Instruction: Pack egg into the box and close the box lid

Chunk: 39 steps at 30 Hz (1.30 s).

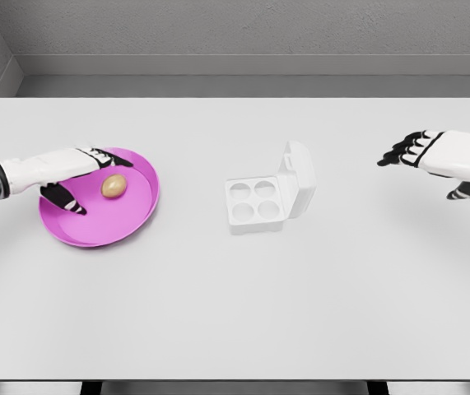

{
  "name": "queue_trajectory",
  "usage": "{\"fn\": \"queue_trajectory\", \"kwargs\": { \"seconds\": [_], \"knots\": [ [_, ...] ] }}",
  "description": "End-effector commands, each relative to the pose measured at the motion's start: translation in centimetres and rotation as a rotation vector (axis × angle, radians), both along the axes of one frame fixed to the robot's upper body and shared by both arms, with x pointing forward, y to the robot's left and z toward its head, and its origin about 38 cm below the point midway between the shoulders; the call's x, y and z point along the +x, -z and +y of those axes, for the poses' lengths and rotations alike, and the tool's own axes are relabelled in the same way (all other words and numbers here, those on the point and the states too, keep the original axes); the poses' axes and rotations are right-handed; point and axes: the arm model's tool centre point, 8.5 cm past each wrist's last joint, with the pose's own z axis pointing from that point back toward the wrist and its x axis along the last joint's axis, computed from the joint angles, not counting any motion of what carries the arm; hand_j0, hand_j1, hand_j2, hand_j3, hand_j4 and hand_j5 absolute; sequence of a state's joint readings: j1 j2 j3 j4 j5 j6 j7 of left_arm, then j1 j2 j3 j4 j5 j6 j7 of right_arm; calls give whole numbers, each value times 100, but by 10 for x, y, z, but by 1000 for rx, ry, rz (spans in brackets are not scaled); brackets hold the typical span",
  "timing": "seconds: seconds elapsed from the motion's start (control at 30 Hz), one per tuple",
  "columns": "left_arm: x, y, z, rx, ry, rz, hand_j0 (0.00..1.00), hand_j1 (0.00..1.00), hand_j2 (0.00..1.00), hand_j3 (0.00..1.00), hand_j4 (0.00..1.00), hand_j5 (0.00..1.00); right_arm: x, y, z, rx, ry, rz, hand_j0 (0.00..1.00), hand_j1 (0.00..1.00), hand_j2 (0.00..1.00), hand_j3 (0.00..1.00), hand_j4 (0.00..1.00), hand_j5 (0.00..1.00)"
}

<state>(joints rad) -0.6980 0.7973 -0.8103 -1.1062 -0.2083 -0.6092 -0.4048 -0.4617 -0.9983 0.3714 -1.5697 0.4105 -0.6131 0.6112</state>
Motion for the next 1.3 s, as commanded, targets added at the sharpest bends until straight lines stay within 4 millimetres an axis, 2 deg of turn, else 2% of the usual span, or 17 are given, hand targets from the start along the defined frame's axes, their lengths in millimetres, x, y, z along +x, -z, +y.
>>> {"fn": "queue_trajectory", "kwargs": {
  "seconds": [0.0, 0.1, 0.3, 0.47, 0.5, 0.53, 0.57, 0.8, 0.93, 1.13, 1.2, 1.27],
  "knots": [
    [-3, 7, -4, 26, 20, 15, 100, 100, 100, 100, 100, 100, 1, 13, 8, -15, -14, 18, 100, 100, 100, 100, 100, 100],
    [-2, 8, -4, 33, 23, 13, 92, 92, 92, 92, 92, 92, 2, 23, 21, -29, -47, 42, 100, 100, 100, 100, 100, 100],
    [-2, 7, -5, 32, 22, 11, 92, 92, 92, 92, 92, 92, 3, 28, 27, -52, -61, 41, 100, 100, 100, 100, 100, 100],
    [0, -3, -2, 30, 22, -10, 93, 93, 93, 93, 93, 93, 4, 36, 41, -38, -91, 55, 100, 100, 100, 100, 100, 100],
    [-2, -9, -7, 30, 46, -23, 93, 93, 93, 93, 93, 93, 5, 36, 41, -39, -92, 53, 100, 100, 100, 100, 100, 100],
    [-7, -18, 2, 49, 48, -39, 93, 93, 93, 93, 93, 93, 5, 35, 42, -38, -93, 52, 100, 100, 100, 100, 100, 100],
    [-7, -21, 0, 49, 54, -44, 93, 93, 93, 93, 93, 93, 5, 35, 42, -37, -94, 52, 100, 100, 100, 100, 100, 100],
    [-6, -19, -3, 51, 58, -40, 91, 91, 91, 91, 91, 91, 10, 27, 45, -35, -99, 30, 100, 100, 100, 100, 100, 100],
    [-6, -18, -3, 55, 59, -40, 84, 84, 84, 84, 84, 84, 12, 28, 51, -42, -113, 31, 100, 100, 100, 100, 100, 100],
    [0, -12, -8, 45, 51, -31, 84, 84, 84, 84, 84, 84, 13, 30, 57, -57, -127, 31, 100, 100, 100, 100, 100, 100],
    [4, -6, -12, 37, 46, -15, 84, 84, 84, 84, 84, 84, 16, 25, 58, -55, -130, 19, 100, 100, 100, 100, 100, 100],
    [3, -4, -14, 43, 52, -6, 84, 84, 84, 84, 84, 84, 15, 30, 64, -61, -146, 31, 100, 100, 100, 100, 100, 100]
  ]
}}
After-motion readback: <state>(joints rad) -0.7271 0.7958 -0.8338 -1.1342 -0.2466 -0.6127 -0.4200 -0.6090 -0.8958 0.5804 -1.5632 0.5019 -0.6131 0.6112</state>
